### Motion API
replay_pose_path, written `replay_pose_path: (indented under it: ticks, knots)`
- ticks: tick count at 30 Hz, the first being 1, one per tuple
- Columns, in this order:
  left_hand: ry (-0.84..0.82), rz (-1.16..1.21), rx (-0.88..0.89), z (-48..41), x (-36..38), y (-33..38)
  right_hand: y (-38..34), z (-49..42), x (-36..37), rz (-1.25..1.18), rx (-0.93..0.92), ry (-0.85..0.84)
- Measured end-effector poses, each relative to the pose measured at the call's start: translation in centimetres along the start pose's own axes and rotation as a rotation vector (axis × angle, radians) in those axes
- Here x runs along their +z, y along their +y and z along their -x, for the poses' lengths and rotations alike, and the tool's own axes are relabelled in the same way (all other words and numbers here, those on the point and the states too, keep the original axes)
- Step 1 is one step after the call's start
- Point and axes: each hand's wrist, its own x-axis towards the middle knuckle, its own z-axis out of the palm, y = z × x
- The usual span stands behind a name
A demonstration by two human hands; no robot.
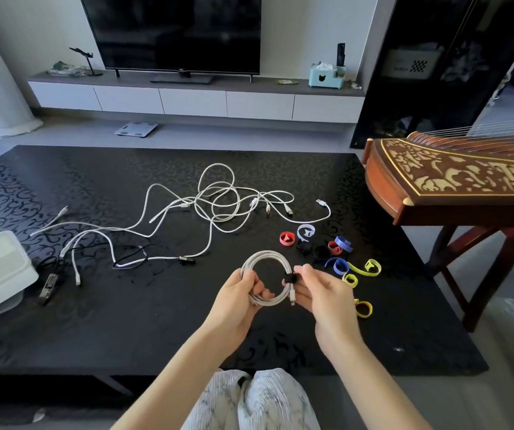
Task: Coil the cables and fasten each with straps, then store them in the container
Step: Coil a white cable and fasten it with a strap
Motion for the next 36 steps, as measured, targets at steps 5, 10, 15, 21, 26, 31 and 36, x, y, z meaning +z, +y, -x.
replay_pose_path:
  ticks: [5,10,15,21,26,31,36]
  knots:
    - [-0.045,-0.041,-0.034,-0.3,-0.2,0.2,-0.9,-0.1,-0.9,-0.270,0.271,-0.250]
    - [-0.077,0.006,-0.115,-0.3,-0.4,0.5,-0.4,0.3,-0.5,0.003,0.040,-0.171]
    - [-0.015,0.066,-0.148,-1.4,-1.0,0.9,0.6,-1.7,-0.8,0.387,-0.113,-0.101]
    - [0.133,-0.231,-0.087,-3.0,-2.7,2.3,1.7,-10.7,-2.7,1.308,-0.397,0.262]
    - [0.194,-0.566,0.015,-3.5,-3.7,2.6,3.0,-14.8,-2.4,1.637,-0.355,0.165]
    - [0.205,-0.995,0.185,-3.7,-3.9,2.3,2.3,-14.0,-2.3,1.077,-0.374,0.178]
    - [0.033,-0.969,0.376,-2.0,-2.5,3.0,-2.3,-6.5,-1.8,0.001,0.094,-0.372]
